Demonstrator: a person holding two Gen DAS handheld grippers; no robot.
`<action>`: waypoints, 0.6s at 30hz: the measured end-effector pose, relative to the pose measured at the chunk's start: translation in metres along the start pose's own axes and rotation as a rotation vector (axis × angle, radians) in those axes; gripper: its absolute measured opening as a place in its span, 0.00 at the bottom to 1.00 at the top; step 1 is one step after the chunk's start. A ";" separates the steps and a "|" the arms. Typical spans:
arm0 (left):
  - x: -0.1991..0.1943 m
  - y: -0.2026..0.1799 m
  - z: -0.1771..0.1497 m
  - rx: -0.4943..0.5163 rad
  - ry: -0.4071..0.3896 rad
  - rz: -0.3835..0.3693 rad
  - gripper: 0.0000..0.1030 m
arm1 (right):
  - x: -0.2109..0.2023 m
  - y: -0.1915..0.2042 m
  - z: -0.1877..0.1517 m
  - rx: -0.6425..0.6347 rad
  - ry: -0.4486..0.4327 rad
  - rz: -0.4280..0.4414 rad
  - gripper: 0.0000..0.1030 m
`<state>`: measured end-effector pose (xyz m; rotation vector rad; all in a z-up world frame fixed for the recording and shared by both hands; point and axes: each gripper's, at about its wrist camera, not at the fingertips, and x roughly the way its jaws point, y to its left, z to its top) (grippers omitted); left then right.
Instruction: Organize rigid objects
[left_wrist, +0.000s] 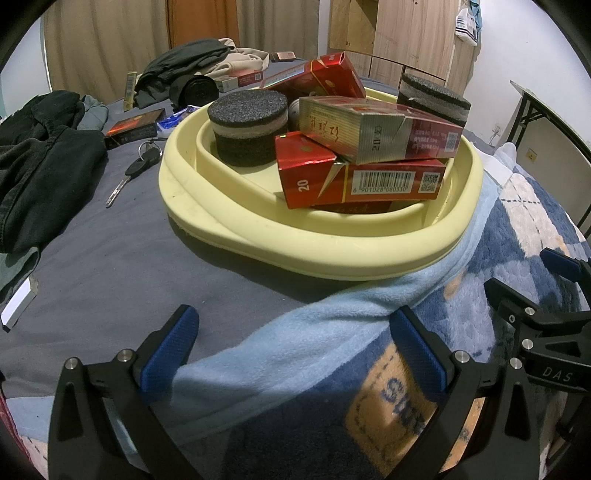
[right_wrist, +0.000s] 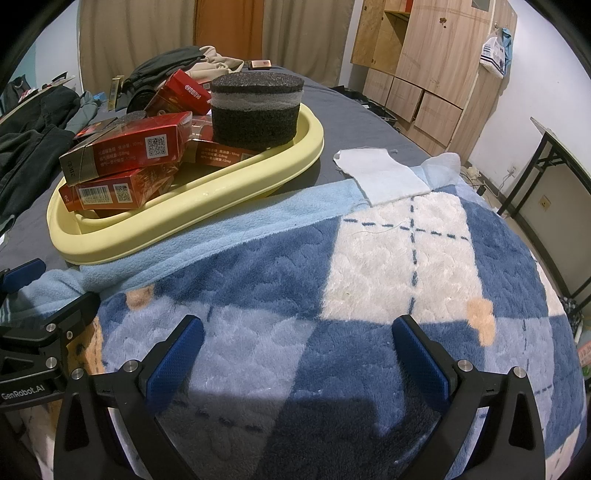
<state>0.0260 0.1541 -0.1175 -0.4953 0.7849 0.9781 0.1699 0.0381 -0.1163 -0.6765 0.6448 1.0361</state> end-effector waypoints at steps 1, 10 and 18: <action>0.000 0.000 0.000 0.000 0.000 0.000 1.00 | -0.001 0.001 0.000 0.000 0.000 0.000 1.00; 0.000 0.000 0.000 0.000 0.000 0.000 1.00 | 0.000 0.000 0.000 0.000 0.000 0.000 1.00; 0.000 0.000 0.000 0.000 0.000 0.000 1.00 | -0.001 0.001 0.000 0.000 0.000 0.000 1.00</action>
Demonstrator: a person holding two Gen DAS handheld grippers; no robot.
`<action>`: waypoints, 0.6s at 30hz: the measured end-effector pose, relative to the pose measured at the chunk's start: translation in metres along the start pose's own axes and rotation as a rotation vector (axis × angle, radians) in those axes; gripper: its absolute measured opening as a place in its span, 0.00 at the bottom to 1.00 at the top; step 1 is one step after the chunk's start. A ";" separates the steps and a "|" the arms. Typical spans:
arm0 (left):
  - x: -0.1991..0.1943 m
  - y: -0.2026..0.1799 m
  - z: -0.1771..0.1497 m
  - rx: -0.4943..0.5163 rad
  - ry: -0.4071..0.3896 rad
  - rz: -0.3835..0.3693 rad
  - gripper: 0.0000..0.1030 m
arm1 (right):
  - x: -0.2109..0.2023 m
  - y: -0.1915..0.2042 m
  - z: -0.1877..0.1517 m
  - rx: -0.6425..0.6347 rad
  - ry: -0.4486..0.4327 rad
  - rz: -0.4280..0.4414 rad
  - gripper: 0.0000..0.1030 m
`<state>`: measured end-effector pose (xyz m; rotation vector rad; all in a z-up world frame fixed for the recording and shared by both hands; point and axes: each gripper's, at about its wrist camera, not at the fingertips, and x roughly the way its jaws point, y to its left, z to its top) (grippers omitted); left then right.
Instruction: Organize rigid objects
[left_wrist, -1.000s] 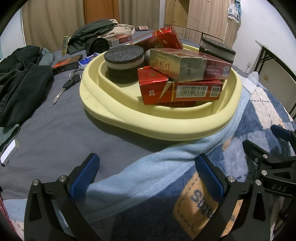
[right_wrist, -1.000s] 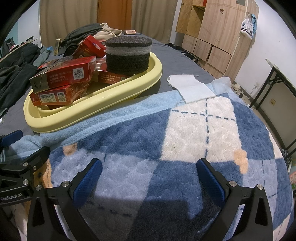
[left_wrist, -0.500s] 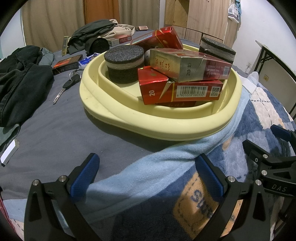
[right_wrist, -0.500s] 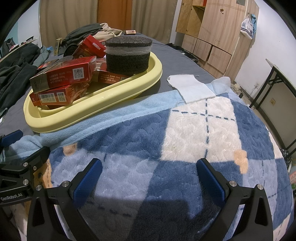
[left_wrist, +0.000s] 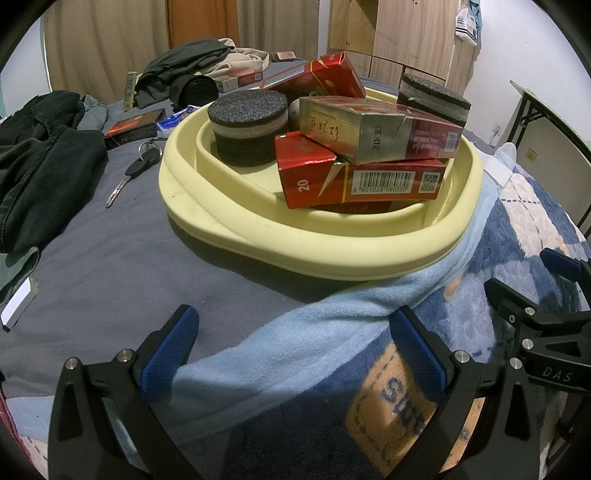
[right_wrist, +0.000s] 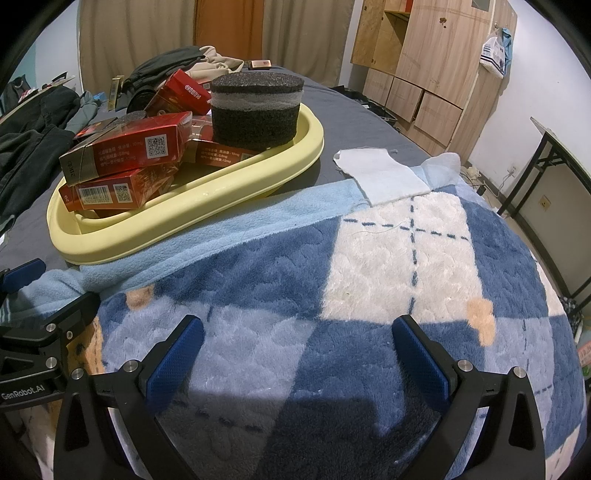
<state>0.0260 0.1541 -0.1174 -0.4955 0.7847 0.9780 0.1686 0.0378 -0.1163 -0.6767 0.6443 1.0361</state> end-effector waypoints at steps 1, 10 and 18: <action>0.000 0.000 0.000 0.000 0.000 0.000 1.00 | 0.000 -0.001 0.000 0.000 0.000 0.000 1.00; 0.000 0.000 0.000 0.000 0.000 0.000 1.00 | 0.000 0.000 0.000 0.000 0.000 0.000 1.00; 0.000 0.000 0.000 0.000 0.000 0.000 1.00 | 0.001 -0.001 0.000 -0.001 0.000 -0.001 1.00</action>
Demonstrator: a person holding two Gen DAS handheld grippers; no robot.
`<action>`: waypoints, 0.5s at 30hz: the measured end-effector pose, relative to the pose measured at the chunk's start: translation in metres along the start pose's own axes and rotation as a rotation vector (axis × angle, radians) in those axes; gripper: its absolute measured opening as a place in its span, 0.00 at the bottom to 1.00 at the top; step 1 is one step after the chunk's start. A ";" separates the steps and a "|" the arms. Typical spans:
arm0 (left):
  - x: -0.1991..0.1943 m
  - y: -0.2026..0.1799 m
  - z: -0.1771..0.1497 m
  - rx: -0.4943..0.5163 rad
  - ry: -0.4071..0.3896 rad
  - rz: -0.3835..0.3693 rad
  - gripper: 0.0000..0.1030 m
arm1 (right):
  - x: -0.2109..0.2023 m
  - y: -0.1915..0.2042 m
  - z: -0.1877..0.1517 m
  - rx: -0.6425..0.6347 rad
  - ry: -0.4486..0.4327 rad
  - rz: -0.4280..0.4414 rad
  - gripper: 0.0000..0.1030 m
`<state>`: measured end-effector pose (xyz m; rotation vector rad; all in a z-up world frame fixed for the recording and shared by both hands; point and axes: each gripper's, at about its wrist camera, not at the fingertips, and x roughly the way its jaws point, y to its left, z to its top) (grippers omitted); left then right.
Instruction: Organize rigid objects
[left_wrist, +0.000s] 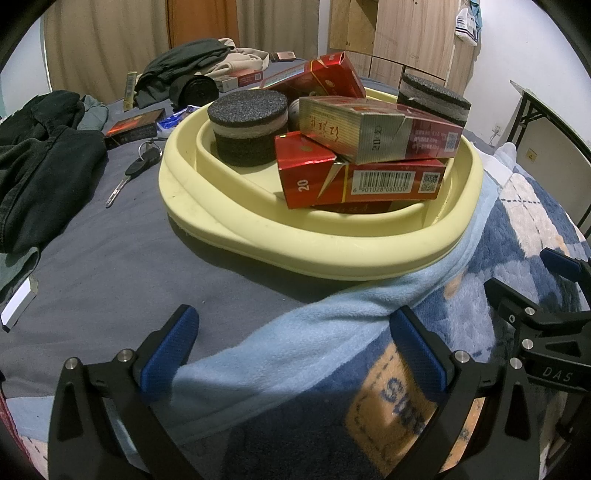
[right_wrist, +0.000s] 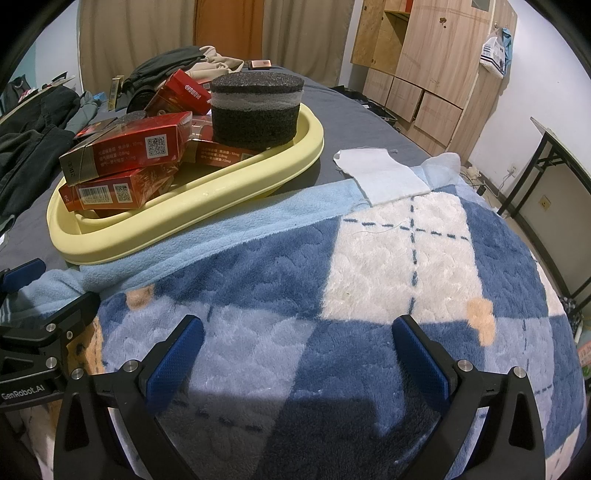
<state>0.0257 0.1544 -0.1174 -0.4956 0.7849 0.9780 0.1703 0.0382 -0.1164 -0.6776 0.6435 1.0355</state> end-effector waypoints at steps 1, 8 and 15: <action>0.000 0.000 0.000 0.000 0.000 0.000 1.00 | 0.000 0.000 0.000 0.000 0.000 0.000 1.00; 0.000 0.000 0.000 0.000 0.000 0.000 1.00 | 0.000 0.001 0.000 0.000 0.000 0.000 1.00; 0.000 0.000 0.000 0.000 0.000 0.000 1.00 | -0.001 0.001 -0.001 0.000 0.000 0.000 1.00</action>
